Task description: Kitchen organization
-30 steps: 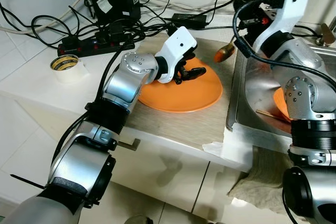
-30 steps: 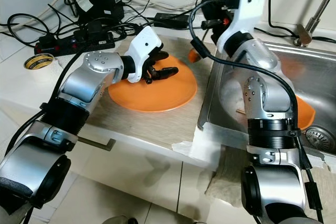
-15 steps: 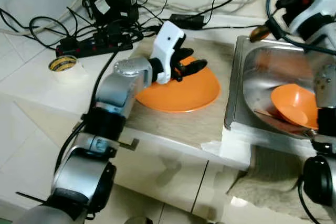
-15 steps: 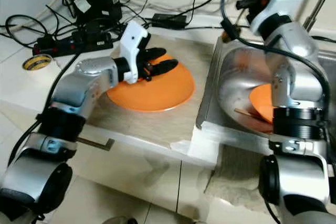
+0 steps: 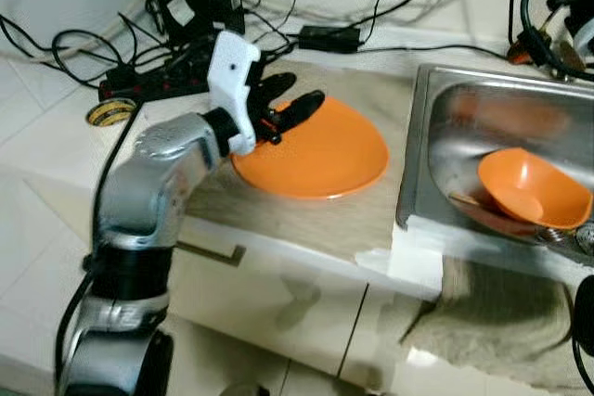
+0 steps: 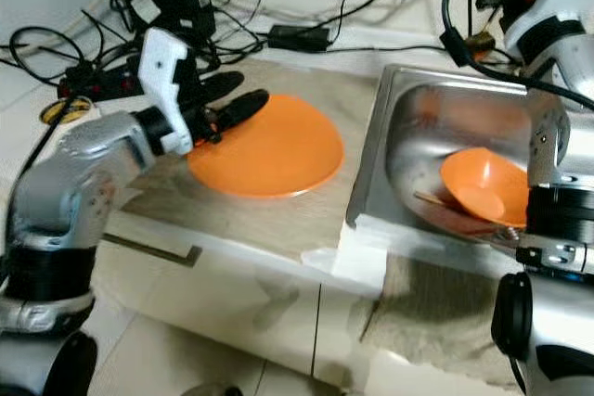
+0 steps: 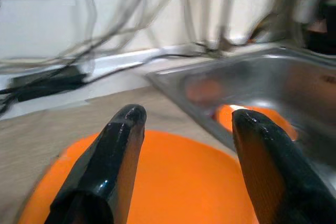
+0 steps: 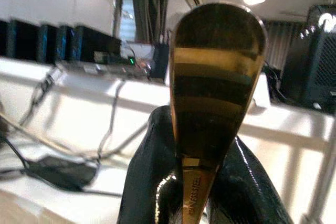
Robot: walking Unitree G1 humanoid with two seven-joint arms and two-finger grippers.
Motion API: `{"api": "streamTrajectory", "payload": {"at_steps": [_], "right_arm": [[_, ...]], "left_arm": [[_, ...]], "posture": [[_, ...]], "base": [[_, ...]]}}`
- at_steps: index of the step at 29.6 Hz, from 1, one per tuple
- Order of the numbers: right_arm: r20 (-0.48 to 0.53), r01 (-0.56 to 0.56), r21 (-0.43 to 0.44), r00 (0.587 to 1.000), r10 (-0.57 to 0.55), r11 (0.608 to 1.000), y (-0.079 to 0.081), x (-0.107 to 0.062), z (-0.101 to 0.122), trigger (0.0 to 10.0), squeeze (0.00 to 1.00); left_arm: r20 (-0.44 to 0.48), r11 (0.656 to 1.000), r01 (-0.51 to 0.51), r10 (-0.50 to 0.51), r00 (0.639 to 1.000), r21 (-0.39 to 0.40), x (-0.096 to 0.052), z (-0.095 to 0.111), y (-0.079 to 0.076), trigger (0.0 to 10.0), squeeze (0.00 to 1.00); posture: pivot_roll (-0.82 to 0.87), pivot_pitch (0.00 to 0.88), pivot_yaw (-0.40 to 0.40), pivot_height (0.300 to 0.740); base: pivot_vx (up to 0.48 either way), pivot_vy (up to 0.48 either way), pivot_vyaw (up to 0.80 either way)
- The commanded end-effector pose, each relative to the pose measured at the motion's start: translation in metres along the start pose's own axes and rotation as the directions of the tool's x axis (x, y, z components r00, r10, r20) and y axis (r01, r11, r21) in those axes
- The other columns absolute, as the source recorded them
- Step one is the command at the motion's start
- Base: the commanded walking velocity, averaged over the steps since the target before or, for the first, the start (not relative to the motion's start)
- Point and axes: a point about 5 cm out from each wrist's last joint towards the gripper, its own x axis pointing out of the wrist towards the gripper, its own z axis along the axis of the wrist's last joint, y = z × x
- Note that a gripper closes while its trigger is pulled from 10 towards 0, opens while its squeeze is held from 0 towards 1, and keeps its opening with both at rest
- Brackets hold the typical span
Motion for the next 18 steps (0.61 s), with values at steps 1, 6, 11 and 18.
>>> {"api": "streamTrajectory", "payload": {"at_steps": [1, 6, 11, 18], "right_arm": [[-0.005, 0.013, -0.023, 1.000, -0.013, 1.000, -0.007, -0.002, -0.004, 10.0, 0.00], [-0.038, 0.037, -0.034, 0.999, -0.038, 0.999, -0.014, -0.003, -0.017, 10.0, 0.00], [-0.089, 0.060, -0.053, 0.994, -0.065, 0.997, -0.019, -0.008, -0.033, 10.0, 0.00], [-0.134, 0.054, -0.062, 0.989, -0.062, 0.997, -0.018, -0.012, -0.048, 10.0, 0.00]], "left_arm": [[-0.007, 0.996, 0.093, -0.093, 0.996, -0.004, -0.009, 0.005, -0.012, 10.0, 0.00], [-0.028, 0.971, 0.239, -0.239, 0.971, -0.015, -0.023, 0.014, -0.027, 10.0, 0.00], [-0.030, 0.955, 0.295, -0.296, 0.955, -0.027, -0.026, 0.019, -0.036, 10.0, 0.00], [-0.043, 0.959, 0.281, -0.283, 0.958, -0.037, -0.025, 0.021, -0.034, 10.0, 0.00]], "posture": [[-0.06, 0.000, 0.062, 0.740], [-0.03, 0.000, 0.063, 0.740], [-0.02, 0.000, 0.068, 0.740], [-0.03, 0.000, 0.073, 0.740]], "base": [[0.000, 0.000, 0.00], [0.000, 0.000, 0.00], [0.000, 0.000, 0.00], [0.000, 0.000, 0.00]]}}
